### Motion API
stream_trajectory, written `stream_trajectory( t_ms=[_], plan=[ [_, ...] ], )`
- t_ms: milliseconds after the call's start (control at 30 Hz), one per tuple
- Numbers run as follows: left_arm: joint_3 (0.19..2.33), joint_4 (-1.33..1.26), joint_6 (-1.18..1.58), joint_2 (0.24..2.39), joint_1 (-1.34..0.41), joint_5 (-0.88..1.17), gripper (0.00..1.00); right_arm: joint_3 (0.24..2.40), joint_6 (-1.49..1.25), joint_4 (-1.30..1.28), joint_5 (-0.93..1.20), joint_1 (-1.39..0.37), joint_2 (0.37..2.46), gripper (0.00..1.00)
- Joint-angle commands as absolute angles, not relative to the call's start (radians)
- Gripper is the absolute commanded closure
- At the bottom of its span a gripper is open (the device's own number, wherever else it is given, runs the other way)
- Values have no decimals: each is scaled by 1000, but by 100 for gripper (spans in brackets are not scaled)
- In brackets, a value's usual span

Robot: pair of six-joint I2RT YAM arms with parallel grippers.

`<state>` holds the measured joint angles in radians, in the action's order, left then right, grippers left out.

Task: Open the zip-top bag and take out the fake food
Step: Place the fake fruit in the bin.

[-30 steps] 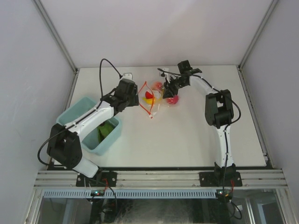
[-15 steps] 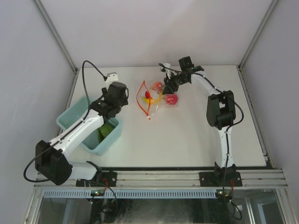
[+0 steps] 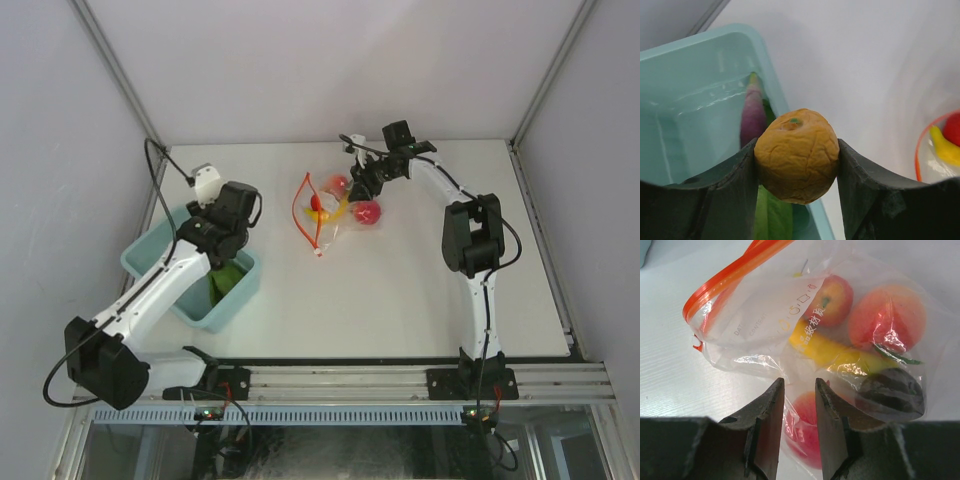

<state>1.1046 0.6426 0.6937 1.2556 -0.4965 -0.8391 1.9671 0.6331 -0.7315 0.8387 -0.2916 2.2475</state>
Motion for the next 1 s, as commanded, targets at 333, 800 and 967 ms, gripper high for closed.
stream_trajectory(
  t_ms=[333, 800, 967],
  plan=[
    [912, 609, 904, 1116, -193, -678, 100, 2006, 621, -702, 834, -302, 2184, 69],
    [1011, 686, 939, 1317, -57, -603, 0, 2011, 620, -706, 831, -308, 2185, 68],
    [1004, 691, 934, 1304, -53, -610, 0, 2008, 620, -704, 827, -311, 2179, 66]
  ],
)
